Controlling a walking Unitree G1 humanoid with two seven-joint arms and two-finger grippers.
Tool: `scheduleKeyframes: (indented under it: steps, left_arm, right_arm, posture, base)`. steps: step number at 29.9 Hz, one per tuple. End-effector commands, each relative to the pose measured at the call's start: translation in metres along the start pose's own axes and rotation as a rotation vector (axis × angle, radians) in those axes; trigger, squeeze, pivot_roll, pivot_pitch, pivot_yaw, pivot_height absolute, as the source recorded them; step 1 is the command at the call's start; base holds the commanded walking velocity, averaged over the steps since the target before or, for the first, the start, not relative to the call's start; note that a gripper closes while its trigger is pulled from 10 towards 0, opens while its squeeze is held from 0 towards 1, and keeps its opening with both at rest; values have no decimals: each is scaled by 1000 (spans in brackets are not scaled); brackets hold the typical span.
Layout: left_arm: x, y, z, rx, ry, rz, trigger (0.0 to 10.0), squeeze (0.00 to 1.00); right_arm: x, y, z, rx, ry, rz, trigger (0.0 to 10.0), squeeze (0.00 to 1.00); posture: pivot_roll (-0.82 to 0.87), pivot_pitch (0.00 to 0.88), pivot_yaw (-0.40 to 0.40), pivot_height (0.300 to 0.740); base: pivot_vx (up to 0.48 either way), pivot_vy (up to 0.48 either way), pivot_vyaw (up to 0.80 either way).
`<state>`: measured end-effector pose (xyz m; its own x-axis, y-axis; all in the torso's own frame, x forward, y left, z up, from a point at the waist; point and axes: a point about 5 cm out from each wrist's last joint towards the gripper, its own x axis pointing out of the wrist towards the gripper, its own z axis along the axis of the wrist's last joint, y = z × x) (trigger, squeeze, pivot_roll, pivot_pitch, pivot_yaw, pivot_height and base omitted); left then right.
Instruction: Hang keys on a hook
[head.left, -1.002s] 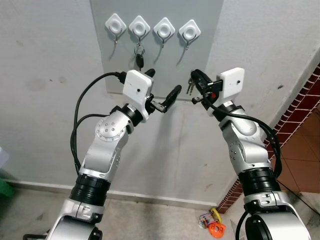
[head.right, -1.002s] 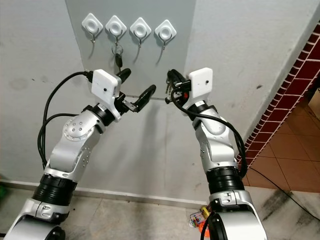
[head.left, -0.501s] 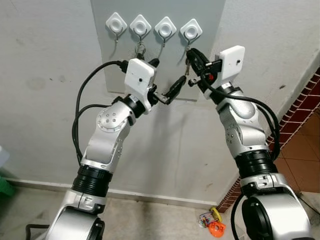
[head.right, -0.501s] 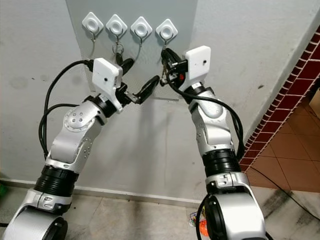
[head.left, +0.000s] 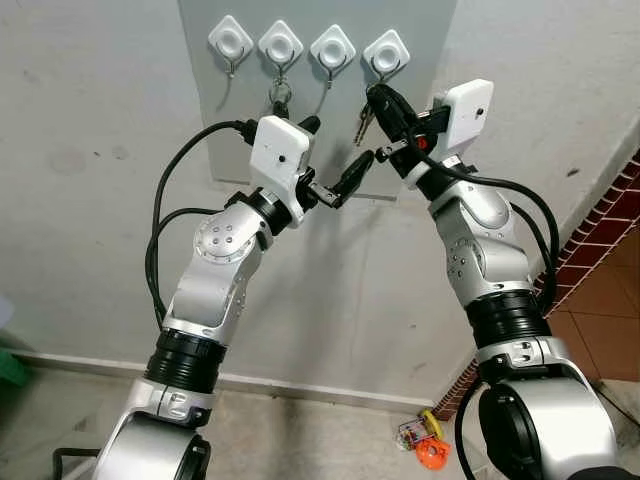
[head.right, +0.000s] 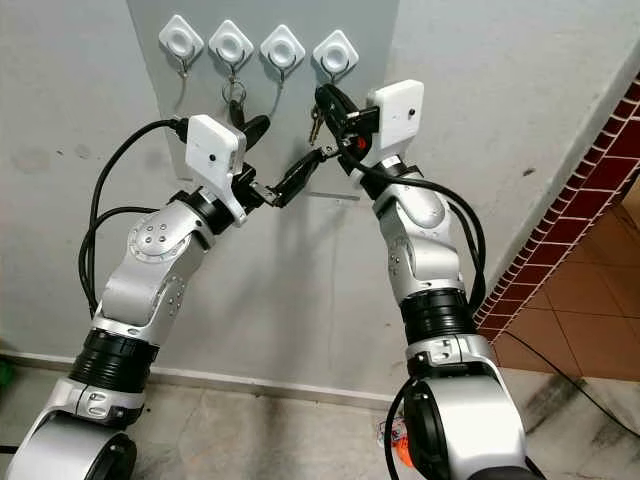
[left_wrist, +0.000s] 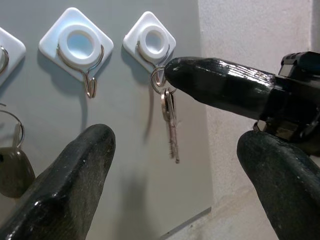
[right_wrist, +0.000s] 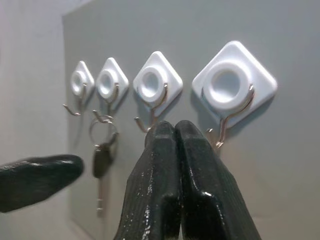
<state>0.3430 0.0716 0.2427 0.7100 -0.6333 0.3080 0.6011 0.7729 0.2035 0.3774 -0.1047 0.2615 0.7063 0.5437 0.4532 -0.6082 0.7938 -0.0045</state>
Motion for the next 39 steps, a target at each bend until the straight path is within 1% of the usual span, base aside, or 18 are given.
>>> scheduleKeyframes:
  steps: [1, 3, 4, 12, 18, 28, 39]
  left_arm:
    - [2, 2, 1, -3, 4, -1, 10000, 0]
    - [2, 2, 1, -4, 4, -1, 10000, 0]
    - [2, 1, 1, -4, 3, -4, 10000, 0]
    - [4, 0, 4, -5, -4, -21, 10000, 0]
    - [6, -1, 5, -5, -8, -29, 10000, 0]
    - [5, -1, 6, -5, -12, -24, 10000, 0]
    - [4, -1, 6, -9, -14, -24, 10000, 0]
  right_arm:
    - [-1, 0, 8, 52, -50, 12, 10000, 0]
    - [-4, -2, 10, 121, -86, -6, 10000, 0]
    - [-6, -4, 12, 171, -115, -16, 10000, 0]
    - [-8, -15, 22, 246, -175, -73, 10000, 0]
    - [-8, -17, 23, 277, -177, -78, 10000, 0]
    - [-4, -8, 18, 321, -147, -13, 10000, 0]
    - [0, -7, 20, 338, -149, -7, 10000, 0]
  posture:
    - [-16, 25, -18, 740]
    - [-17, 26, -16, 740]
    - [-20, 27, -14, 740]
    - [-29, 34, -2, 740]
    - [-27, 36, -2, 740]
    - [-18, 38, -11, 740]
    - [-16, 42, -13, 740]
  base:
    - [0, 0, 0]
    - [0, 0, 0]
    - [0, 0, 0]
    - [0, 0, 0]
    - [0, 0, 0]
    - [0, 0, 0]
    - [0, 0, 0]
